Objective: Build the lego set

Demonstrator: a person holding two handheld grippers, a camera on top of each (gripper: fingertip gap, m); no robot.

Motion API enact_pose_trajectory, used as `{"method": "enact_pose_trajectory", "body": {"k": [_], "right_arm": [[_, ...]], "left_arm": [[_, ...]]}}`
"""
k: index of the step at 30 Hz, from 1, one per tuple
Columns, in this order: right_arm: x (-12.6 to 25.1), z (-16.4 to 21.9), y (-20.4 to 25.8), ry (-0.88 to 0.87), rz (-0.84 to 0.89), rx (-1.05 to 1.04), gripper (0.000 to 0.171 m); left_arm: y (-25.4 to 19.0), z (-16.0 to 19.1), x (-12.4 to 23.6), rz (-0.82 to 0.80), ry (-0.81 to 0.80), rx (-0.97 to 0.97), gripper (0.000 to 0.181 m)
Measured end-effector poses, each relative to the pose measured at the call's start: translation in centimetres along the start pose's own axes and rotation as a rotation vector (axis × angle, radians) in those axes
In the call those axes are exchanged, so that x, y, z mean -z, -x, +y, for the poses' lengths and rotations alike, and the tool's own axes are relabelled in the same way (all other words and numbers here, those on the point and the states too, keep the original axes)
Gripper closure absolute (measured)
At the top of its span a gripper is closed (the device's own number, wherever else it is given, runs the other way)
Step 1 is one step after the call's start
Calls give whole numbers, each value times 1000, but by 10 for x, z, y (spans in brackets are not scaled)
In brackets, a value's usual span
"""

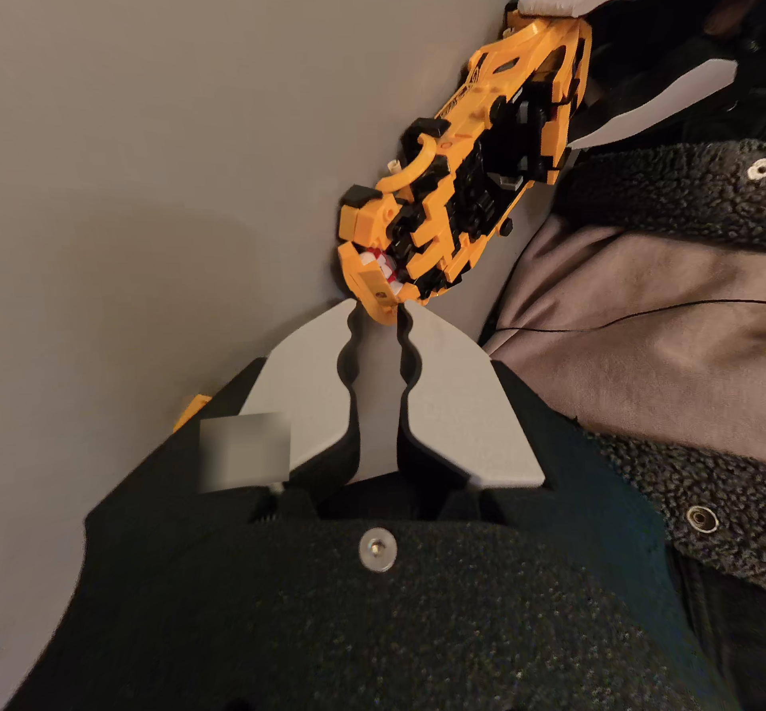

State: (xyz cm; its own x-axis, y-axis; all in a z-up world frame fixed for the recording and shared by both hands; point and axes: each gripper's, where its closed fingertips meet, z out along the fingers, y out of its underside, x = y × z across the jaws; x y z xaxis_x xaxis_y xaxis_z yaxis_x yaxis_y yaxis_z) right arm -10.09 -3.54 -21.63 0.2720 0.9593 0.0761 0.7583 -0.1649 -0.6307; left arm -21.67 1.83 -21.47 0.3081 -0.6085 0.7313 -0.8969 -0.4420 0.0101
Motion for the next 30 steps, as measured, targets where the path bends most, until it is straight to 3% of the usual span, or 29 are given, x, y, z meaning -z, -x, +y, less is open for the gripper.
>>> {"method": "enact_pose_trajectory", "body": {"k": [11,30], "right_arm": [[0,-1,1,1,2,8,94],[0,-1,1,-9,5,16,94]], "left_arm": [[-6,2,1,-69,160,-33,166],[-9,-3,1,0,257,28,163]]}}
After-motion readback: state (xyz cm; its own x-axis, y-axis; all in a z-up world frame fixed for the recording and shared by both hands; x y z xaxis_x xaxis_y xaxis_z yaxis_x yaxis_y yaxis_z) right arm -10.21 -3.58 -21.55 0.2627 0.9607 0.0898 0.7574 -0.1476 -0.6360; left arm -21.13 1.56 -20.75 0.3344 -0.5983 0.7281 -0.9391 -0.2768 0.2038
